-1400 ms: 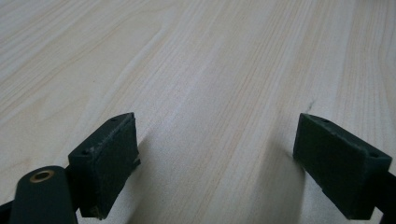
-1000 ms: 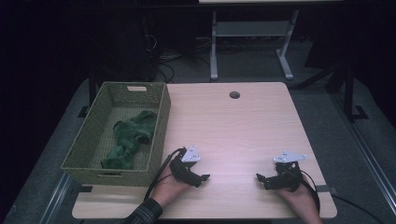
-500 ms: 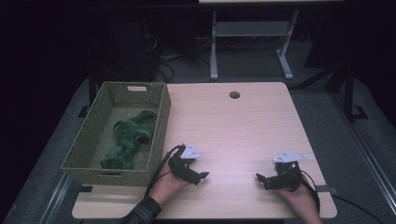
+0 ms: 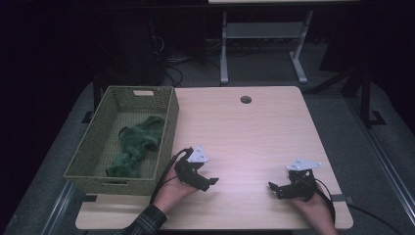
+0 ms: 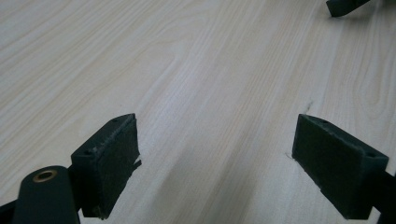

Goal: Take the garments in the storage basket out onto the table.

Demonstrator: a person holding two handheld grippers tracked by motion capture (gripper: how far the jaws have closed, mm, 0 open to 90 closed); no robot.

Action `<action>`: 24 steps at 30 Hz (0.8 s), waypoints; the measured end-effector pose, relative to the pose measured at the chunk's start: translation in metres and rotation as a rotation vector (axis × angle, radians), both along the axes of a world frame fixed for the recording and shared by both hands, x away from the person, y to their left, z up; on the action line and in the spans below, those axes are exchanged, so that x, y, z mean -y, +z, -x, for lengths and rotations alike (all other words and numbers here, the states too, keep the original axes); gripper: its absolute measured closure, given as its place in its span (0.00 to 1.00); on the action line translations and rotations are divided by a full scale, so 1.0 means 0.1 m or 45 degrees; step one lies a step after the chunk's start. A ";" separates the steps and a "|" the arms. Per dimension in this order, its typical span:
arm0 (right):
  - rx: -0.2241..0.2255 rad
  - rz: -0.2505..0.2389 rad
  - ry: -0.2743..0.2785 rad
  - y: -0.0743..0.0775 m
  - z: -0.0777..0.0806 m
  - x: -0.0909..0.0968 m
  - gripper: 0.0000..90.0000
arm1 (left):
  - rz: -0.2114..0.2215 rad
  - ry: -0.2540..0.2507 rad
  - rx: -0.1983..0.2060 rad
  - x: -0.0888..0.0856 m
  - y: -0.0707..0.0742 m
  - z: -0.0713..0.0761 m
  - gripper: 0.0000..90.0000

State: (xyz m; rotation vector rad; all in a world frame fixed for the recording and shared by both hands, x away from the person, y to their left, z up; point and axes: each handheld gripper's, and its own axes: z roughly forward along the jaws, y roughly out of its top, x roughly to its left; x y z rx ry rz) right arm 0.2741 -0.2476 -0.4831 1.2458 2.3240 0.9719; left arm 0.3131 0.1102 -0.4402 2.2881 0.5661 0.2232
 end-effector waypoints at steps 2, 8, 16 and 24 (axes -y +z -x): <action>0.001 -0.001 0.000 0.00 0.00 0.00 0.01 | 0.005 -0.001 -0.003 0.00 0.02 0.00 0.16; 0.001 -0.001 0.000 0.00 0.00 0.00 0.01 | 0.008 -0.010 0.002 -0.01 0.10 -0.02 0.16; 0.000 -0.002 -0.001 0.00 0.00 0.00 0.01 | 0.020 -0.023 -0.004 -0.01 0.26 -0.01 0.16; 0.001 -0.001 -0.001 0.00 0.00 0.00 0.01 | 0.029 -0.042 -0.015 -0.02 0.43 -0.01 0.16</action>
